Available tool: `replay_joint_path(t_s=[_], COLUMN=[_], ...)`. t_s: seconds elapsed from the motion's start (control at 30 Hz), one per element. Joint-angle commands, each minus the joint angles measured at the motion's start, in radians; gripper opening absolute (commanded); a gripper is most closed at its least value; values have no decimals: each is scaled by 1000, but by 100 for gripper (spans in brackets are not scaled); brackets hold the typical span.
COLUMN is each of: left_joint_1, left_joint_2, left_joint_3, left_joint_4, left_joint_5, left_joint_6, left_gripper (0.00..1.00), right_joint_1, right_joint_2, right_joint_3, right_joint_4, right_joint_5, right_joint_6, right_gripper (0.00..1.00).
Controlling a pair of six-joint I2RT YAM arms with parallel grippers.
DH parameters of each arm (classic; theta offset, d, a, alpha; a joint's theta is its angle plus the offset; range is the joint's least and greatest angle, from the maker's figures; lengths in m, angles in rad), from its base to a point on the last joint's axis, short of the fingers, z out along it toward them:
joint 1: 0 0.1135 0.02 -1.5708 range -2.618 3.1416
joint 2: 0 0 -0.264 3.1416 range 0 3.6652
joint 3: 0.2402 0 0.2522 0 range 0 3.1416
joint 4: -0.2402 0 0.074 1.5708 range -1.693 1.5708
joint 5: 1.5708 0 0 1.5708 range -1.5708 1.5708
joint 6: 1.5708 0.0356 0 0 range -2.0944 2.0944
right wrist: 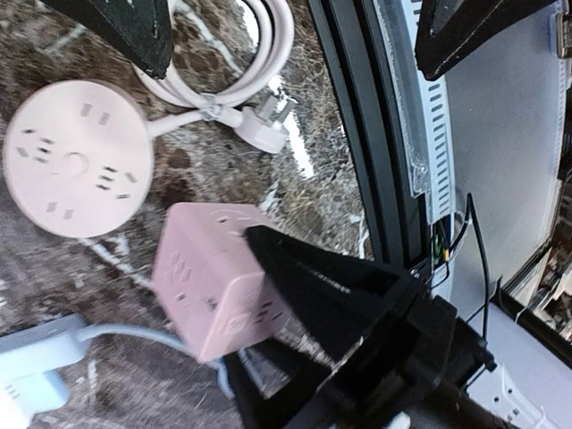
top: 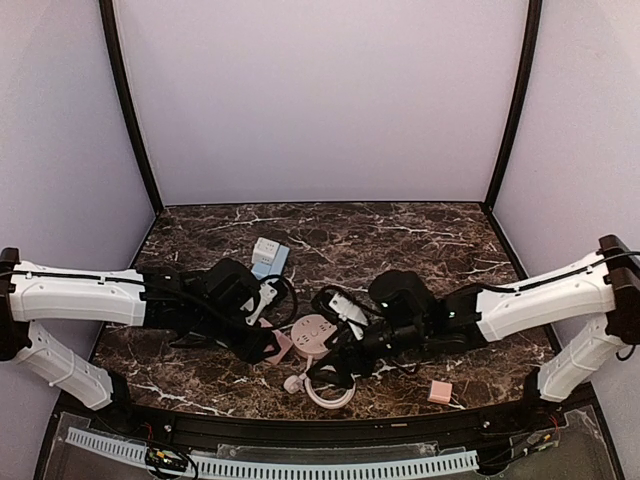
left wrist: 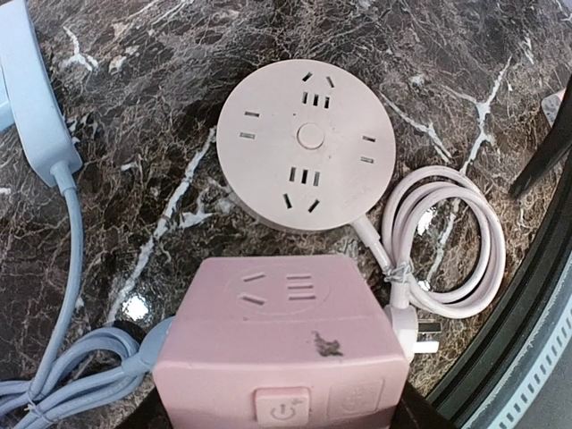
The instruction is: Insert the plug
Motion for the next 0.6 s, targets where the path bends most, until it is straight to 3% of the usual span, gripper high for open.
replay_joint_path(t_s=[0.0,0.23,0.57], left_joint_1=[8,21,39], left_joint_2=[-18,71,241], left_joint_3=[73,196,360], left_joint_4=[-72,-171,-267], left_joint_5=[-26,-48,22], left_joint_6=[84,159,216], left_gripper=[1,1,1], right_joint_1=[-36,-163,-202], right_joint_2=[-204,-452,-504], right_joint_3=[-96,-233,-256], right_joint_4=[-88,-111,-166], right_joint_5=[221,256,287], right_joint_6=[9,23,1], right_gripper=[96,99,99])
